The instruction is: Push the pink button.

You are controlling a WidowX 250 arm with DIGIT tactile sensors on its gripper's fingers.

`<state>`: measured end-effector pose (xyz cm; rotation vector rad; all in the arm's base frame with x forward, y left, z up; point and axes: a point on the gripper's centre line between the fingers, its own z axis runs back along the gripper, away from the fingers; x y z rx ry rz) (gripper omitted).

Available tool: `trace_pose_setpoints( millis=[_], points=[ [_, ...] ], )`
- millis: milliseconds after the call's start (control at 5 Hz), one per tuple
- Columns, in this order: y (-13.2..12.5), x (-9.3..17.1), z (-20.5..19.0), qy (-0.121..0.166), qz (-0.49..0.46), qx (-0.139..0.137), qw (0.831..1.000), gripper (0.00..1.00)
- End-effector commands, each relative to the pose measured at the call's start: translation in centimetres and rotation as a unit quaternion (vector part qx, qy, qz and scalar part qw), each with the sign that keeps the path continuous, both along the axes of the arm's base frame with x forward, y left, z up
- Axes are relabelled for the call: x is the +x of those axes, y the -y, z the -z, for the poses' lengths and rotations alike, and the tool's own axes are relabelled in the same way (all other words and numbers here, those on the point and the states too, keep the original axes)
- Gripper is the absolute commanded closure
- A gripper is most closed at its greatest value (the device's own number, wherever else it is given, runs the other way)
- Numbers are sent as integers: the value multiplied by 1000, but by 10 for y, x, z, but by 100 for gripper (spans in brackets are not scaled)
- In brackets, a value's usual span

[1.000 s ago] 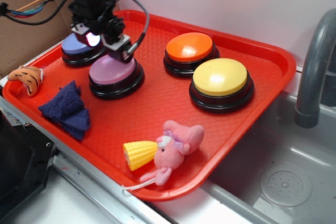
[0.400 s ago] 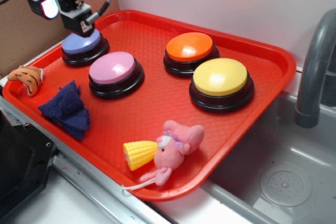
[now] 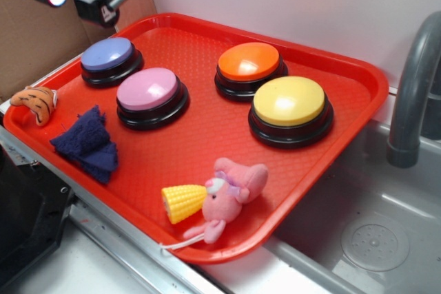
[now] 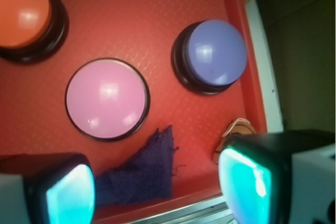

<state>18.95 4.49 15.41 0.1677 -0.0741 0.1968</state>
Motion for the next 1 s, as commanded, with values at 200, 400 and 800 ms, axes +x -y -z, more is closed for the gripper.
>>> trace_pose_setpoints(
  millis=[200,400,800],
  points=[
    [-3,16,-37,2,-35,33,999,0],
    [0,18,-48,14,-34,32,999,0],
    [3,12,-63,37,-57,45,997,0]
  ],
)
